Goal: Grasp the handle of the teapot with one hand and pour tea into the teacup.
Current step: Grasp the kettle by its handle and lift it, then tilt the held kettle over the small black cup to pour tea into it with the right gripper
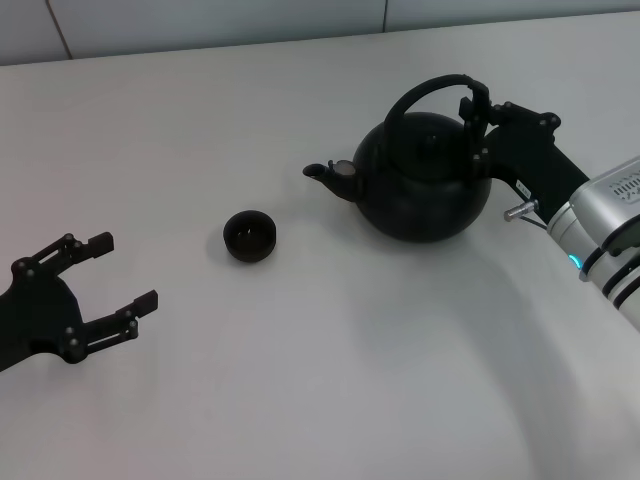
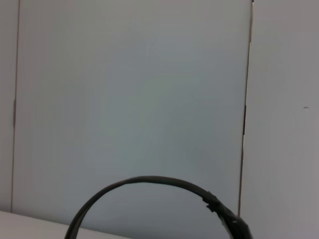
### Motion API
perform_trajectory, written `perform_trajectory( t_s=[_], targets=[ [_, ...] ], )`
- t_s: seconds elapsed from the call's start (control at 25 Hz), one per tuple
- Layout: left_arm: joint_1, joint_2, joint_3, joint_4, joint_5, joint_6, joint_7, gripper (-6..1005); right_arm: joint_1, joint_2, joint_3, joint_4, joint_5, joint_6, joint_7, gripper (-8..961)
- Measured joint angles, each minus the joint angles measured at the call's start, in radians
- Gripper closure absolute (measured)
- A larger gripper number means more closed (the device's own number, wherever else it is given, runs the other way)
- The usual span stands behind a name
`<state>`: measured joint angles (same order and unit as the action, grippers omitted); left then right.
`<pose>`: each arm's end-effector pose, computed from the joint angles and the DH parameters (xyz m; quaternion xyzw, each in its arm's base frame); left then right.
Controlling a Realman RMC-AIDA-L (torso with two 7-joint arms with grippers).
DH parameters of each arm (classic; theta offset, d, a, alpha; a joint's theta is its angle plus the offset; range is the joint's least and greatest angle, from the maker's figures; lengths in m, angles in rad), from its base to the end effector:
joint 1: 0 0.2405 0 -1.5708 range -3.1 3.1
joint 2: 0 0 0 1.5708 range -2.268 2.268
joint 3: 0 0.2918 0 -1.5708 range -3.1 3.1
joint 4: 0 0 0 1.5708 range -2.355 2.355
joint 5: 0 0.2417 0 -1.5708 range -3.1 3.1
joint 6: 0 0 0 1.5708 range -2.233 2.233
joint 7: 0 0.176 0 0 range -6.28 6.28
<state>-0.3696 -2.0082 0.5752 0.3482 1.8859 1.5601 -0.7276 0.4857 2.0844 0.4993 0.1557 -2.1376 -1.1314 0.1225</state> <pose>-0.3732 0.3137 -0.0462 -0.9257 -0.1056 -0.2627 0.2508 0.3475 0.3892 -0.0961 -0.7726 0.1931 0.2761 0.5381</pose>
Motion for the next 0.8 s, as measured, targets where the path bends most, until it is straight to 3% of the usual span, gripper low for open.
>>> perform_trajectory(
  t_s=[0.28,0.8],
  targets=[
    [0.0,-0.004,0.0,0.0,-0.001,0.0,0.003,139,-0.006,0.0,0.002,0.002,0.003,-0.025,0.001,874],
    [0.002,-0.008,0.0,0.0,-0.002,-0.001,0.004,139,-0.003,-0.004,0.029,0.002,0.005,-0.125,0.054,872]
  ],
)
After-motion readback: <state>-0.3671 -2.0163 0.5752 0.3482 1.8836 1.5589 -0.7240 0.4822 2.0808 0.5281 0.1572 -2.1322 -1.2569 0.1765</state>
